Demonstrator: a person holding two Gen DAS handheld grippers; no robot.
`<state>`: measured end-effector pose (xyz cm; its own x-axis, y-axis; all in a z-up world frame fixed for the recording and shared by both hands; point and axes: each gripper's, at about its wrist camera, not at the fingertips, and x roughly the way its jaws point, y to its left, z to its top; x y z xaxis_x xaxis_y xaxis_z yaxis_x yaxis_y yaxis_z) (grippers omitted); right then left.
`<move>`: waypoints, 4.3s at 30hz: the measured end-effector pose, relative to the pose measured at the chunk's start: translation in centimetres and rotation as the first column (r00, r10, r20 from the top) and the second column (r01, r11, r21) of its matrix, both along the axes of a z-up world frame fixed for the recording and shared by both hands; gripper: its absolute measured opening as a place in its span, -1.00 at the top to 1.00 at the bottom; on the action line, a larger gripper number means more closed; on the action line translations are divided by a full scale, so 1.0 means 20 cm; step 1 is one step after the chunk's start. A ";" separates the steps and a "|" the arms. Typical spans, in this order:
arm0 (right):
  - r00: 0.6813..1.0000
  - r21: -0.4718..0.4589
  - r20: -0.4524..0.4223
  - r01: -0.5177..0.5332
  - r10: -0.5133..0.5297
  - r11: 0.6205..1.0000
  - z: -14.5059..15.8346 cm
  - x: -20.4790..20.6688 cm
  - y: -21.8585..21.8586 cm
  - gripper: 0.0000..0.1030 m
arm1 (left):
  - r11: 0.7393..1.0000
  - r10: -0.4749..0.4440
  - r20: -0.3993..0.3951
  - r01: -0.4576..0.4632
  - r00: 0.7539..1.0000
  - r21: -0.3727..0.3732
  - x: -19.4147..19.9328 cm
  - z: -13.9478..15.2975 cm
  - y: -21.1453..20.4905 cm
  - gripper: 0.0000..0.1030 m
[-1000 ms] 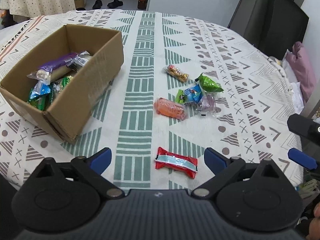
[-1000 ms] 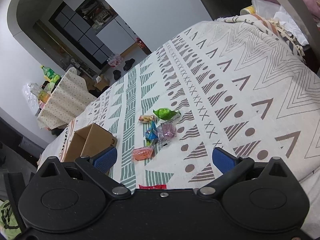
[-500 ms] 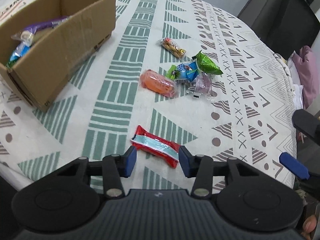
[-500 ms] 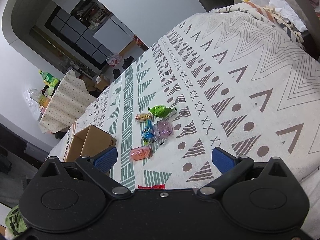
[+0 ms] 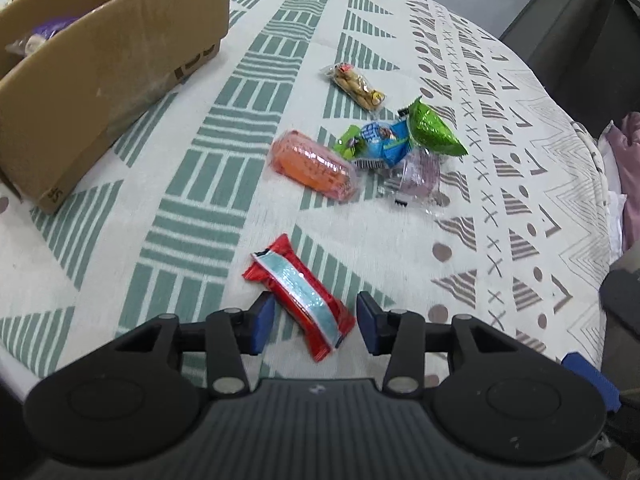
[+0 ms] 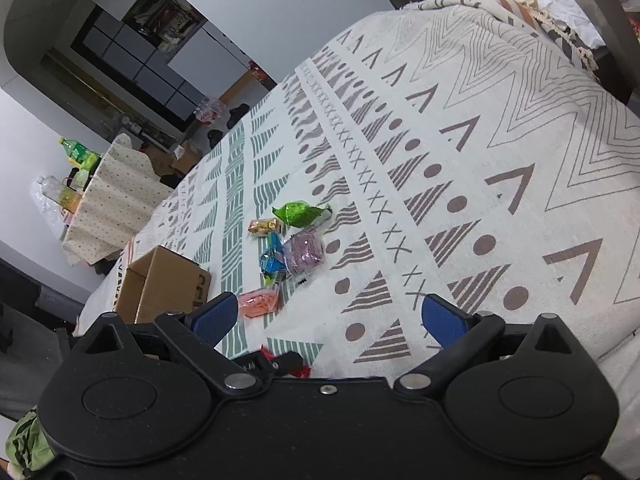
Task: Organize snacks
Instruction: 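Grasp the red wrapped bar with the left gripper, then grasp the purple translucent packet with the right gripper while the left holds the red bar, then carry the red bar and purple packet over the box and open both grippers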
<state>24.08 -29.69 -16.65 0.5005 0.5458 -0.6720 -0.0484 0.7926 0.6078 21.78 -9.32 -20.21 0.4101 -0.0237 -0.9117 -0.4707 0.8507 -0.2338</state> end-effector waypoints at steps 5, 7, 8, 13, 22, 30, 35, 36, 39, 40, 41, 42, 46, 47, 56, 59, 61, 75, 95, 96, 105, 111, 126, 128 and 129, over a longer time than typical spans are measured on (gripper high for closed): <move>1.000 -0.023 -0.004 -0.025 0.025 0.999 -0.01 0.01 0.04 -0.88 | 1.000 0.019 0.000 -0.019 1.000 0.019 0.03 -0.01 0.01 0.55; 1.000 -0.028 -0.006 -0.030 0.030 0.999 -0.02 0.02 0.05 -0.88 | 1.000 0.024 0.005 -0.024 1.000 0.017 0.03 0.00 0.02 0.60; 0.999 -0.031 -0.006 -0.033 0.033 0.999 -0.02 0.02 0.06 -0.88 | 1.000 0.019 0.008 -0.020 1.000 0.024 0.04 0.00 0.02 0.61; 0.999 -0.030 0.013 -0.044 0.044 0.999 -0.01 0.04 0.09 -0.87 | 0.999 0.013 0.036 -0.014 0.999 0.032 0.04 0.04 0.06 0.61; 0.997 -0.031 0.059 -0.053 0.055 0.998 0.04 0.09 0.18 -0.74 | 0.999 -0.006 0.090 0.002 0.996 0.050 0.04 0.13 0.18 0.61; 0.993 -0.048 0.074 -0.091 0.094 0.995 0.03 0.14 0.30 -0.52 | 0.997 -0.036 0.146 0.026 0.989 0.066 0.05 0.23 0.28 0.61; 0.995 -0.076 0.070 -0.059 0.064 0.995 0.00 0.20 0.34 -0.41 | 0.997 -0.051 0.159 0.042 0.986 0.063 0.07 0.24 0.32 0.61; 0.996 -0.085 0.073 -0.048 0.054 0.995 -0.01 0.22 0.35 -0.38 | 0.997 -0.054 0.160 0.045 0.986 0.061 0.07 0.24 0.33 0.61; 0.997 -0.141 0.076 -0.019 0.030 0.990 -0.04 0.29 0.38 -0.29 | 0.997 -0.064 0.162 0.056 0.985 0.056 0.09 0.23 0.34 0.61; 0.997 -0.157 0.073 -0.011 0.022 0.988 -0.06 0.31 0.39 -0.26 | 0.997 -0.066 0.162 0.058 0.985 0.054 0.09 0.23 0.35 0.61; 0.998 -0.169 0.068 -0.006 0.017 0.986 -0.07 0.33 0.40 -0.24 | 0.997 -0.067 0.161 0.060 0.985 0.050 0.10 0.22 0.35 0.61; 0.998 -0.180 0.064 -0.004 0.016 0.984 -0.08 0.35 0.41 -0.23 | 0.997 -0.066 0.159 0.059 0.985 0.048 0.11 0.21 0.36 0.61; 0.997 -0.218 0.063 -0.026 0.041 0.976 -0.10 0.37 0.45 -0.23 | 0.997 -0.066 0.154 0.061 0.986 0.039 0.14 0.20 0.38 0.61; 0.997 -0.224 0.062 -0.035 0.050 0.974 -0.11 0.38 0.46 -0.23 | 0.997 -0.070 0.154 0.065 0.986 0.039 0.15 0.19 0.38 0.61; 0.992 -0.277 0.048 -0.095 0.113 0.956 -0.18 0.42 0.59 -0.25 | 0.997 -0.072 0.137 0.068 0.988 0.036 0.20 0.14 0.42 0.61; 0.990 -0.286 0.047 -0.116 0.134 0.951 -0.20 0.42 0.62 -0.24 | 0.997 -0.069 0.130 0.066 0.989 0.032 0.21 0.13 0.43 0.61; 0.987 -0.310 0.057 -0.123 0.148 0.943 -0.20 0.42 0.64 -0.07 | 0.997 -0.070 0.129 0.066 0.989 0.032 0.21 0.13 0.43 0.61; 0.989 -0.244 0.079 -0.098 0.121 0.965 -0.08 0.28 0.52 0.39 | 0.995 -0.085 0.156 0.077 0.984 0.056 0.17 0.22 0.40 0.61; 0.982 -0.117 0.189 0.011 0.011 0.993 0.20 -0.04 0.34 0.41 | 0.992 -0.119 0.238 0.107 0.964 0.065 -0.07 0.54 0.35 0.61; 0.981 -0.117 0.194 0.017 0.006 0.993 0.21 -0.05 0.34 0.41 | 0.992 -0.120 0.244 0.107 0.962 0.066 -0.08 0.55 0.35 0.61; 0.975 -0.083 0.223 0.018 0.001 0.996 0.32 -0.15 0.39 0.41 | 0.992 -0.120 0.294 0.103 0.948 0.072 -0.17 0.70 0.40 0.61; 0.967 -0.080 0.254 0.011 0.010 0.997 0.41 -0.19 0.46 0.41 | 0.992 -0.126 0.316 0.112 0.940 0.063 -0.21 0.76 0.46 0.61; 0.954 -0.079 0.296 -0.032 0.054 0.996 0.52 -0.22 0.67 0.41 | 0.989 -0.150 0.349 0.143 0.925 0.047 -0.27 0.86 0.64 0.61; 0.954 -0.074 0.294 -0.041 0.061 0.996 0.52 -0.22 0.70 0.41 | 0.987 -0.160 0.356 0.151 0.921 0.054 -0.27 0.87 0.67 0.61; 0.954 -0.074 0.293 -0.046 0.066 0.996 0.52 -0.22 0.72 0.41 | 0.987 -0.162 0.358 0.152 0.919 0.057 -0.27 0.88 0.69 0.61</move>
